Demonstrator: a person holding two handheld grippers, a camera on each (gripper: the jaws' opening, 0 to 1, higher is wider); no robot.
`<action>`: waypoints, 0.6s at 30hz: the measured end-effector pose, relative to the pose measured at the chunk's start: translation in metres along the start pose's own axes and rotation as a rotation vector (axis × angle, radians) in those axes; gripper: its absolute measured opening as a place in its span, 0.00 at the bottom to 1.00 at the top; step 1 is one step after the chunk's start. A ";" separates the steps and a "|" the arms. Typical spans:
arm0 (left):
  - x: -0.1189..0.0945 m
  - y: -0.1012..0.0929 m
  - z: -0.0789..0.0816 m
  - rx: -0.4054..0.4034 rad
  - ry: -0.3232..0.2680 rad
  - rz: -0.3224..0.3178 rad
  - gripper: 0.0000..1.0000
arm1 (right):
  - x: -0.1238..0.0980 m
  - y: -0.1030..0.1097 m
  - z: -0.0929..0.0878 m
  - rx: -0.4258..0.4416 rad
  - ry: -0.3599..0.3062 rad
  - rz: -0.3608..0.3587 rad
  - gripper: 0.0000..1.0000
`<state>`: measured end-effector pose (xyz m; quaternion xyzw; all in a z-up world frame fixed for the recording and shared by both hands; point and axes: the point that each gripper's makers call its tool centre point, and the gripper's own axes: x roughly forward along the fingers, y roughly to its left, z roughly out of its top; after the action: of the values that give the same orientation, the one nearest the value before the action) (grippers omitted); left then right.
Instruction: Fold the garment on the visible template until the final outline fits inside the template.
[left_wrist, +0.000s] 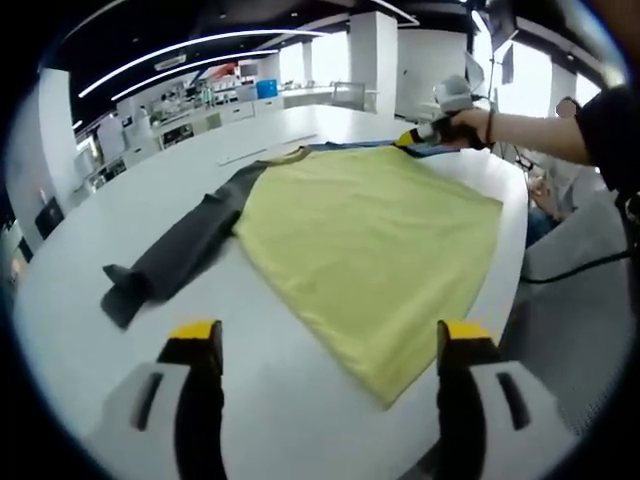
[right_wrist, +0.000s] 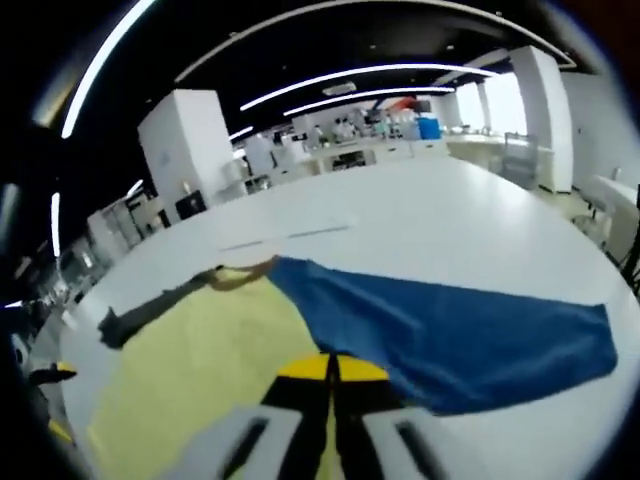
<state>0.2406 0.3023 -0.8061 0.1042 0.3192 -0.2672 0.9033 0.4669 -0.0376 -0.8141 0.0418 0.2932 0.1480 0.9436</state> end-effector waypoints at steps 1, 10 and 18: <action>0.000 0.000 0.000 0.001 0.000 -0.001 0.85 | 0.000 0.000 0.000 -0.003 0.000 0.001 0.00; 0.000 0.000 0.001 -0.007 -0.006 0.008 0.84 | 0.006 -0.009 -0.008 -0.103 0.055 -0.027 0.00; -0.003 0.005 0.010 -0.002 -0.040 0.031 0.88 | -0.019 -0.028 -0.004 -0.108 0.055 -0.063 0.14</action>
<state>0.2469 0.3045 -0.7964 0.1027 0.2998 -0.2548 0.9136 0.4566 -0.0700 -0.8121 -0.0224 0.3120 0.1349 0.9402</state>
